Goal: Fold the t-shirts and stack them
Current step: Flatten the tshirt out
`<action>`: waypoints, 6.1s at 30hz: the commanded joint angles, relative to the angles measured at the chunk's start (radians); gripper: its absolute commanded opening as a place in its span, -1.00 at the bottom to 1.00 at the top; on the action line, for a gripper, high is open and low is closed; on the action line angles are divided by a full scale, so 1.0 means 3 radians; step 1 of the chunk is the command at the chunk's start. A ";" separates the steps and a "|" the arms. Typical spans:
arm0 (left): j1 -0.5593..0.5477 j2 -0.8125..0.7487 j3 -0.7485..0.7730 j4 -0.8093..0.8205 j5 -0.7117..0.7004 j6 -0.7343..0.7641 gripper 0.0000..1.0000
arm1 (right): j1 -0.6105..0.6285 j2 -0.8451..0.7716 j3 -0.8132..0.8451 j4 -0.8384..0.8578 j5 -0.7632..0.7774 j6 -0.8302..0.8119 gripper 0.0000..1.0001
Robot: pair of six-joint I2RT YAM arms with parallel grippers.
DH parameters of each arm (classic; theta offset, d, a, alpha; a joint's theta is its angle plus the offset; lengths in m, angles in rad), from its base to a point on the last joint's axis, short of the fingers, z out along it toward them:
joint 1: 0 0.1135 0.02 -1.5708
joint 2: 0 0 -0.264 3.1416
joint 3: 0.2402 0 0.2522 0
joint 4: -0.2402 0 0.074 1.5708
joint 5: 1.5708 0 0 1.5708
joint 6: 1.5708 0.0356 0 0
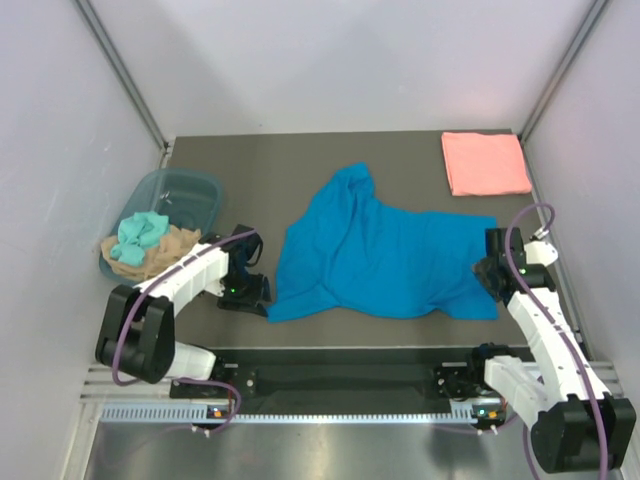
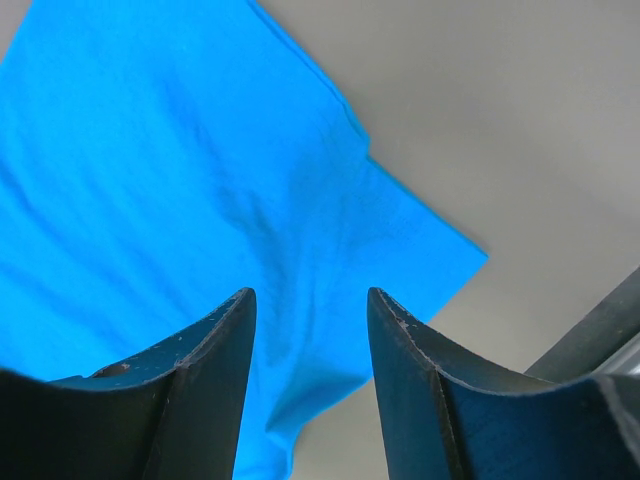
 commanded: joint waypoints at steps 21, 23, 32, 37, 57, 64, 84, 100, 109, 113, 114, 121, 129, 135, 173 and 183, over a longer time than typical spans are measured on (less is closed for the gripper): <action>0.0006 0.0526 -0.0007 0.0018 0.0016 -0.0327 -0.03 | -0.0033 -0.0179 0.0176 0.0137 0.0288 -0.0234 -0.01; 0.0006 0.0623 0.0008 0.0029 0.0036 -0.0312 -0.04 | -0.0033 -0.0174 0.0176 0.0142 0.0308 -0.0249 0.00; 0.0006 0.0690 0.0157 -0.0099 -0.0066 -0.0342 -0.45 | -0.0033 -0.0241 0.0161 0.0127 0.0349 -0.0295 0.00; 0.0006 0.0675 0.0177 -0.0110 -0.0081 -0.0322 -0.89 | -0.0038 -0.0277 0.0171 0.0117 0.0344 -0.0321 -0.01; -0.0239 0.0076 0.0606 0.0545 -0.0889 0.0710 -1.00 | -0.1071 0.0403 -0.0207 -0.0072 -0.1154 -0.0490 0.27; -0.0372 0.0296 0.0683 0.0892 -0.0889 0.1140 -1.00 | -0.1142 0.0327 -0.0396 -0.0027 -0.0955 -0.0352 0.19; -0.0398 0.0378 0.0934 0.1317 -0.1262 0.1718 -1.00 | -0.1485 0.0322 -0.0862 0.0643 -0.0755 -0.0183 -0.08; -0.0398 0.0363 0.1036 0.1399 -0.1349 0.1749 -1.00 | -0.1480 0.0771 -0.0867 0.0822 -0.0888 -0.0050 -1.00; -0.0398 0.0077 0.1613 0.1445 -0.1839 0.2336 -1.00 | -0.1455 0.0204 0.0470 0.0133 -0.1046 -0.0939 -1.00; -0.0398 -0.0358 0.1925 0.1435 -0.2406 0.2684 -1.00 | -0.1164 0.0153 0.1019 -0.0322 -0.1199 -0.1180 -1.00; -0.0398 -0.0419 0.1971 0.1414 -0.2463 0.2766 -1.00 | -0.1067 0.0163 0.1030 -0.0349 -0.1225 -0.1170 -1.00; -0.0398 -0.0863 0.2238 0.0479 -0.2894 0.2991 -1.00 | -0.0014 0.0260 0.0315 -0.0211 -0.1128 -0.0674 -1.00; -0.0403 -0.1253 0.0746 0.1000 -0.1852 0.2767 -1.00 | 0.0023 0.0735 0.0094 0.0372 -0.1103 -0.0817 -1.00; -0.0403 -0.0814 0.0469 0.1031 -0.1911 0.2730 -1.00 | 0.0038 0.1287 0.0436 0.0474 -0.0990 -0.0935 -1.00; -0.0403 -0.0302 0.0550 0.1230 -0.2070 0.2736 -1.00 | 0.0310 0.0337 -0.0401 -0.0313 -0.0970 0.0384 -0.48; -0.0403 -0.0328 0.0530 0.1225 -0.2091 0.2736 -1.00 | 0.0315 0.0316 -0.0570 -0.0098 -0.0689 0.0523 -0.44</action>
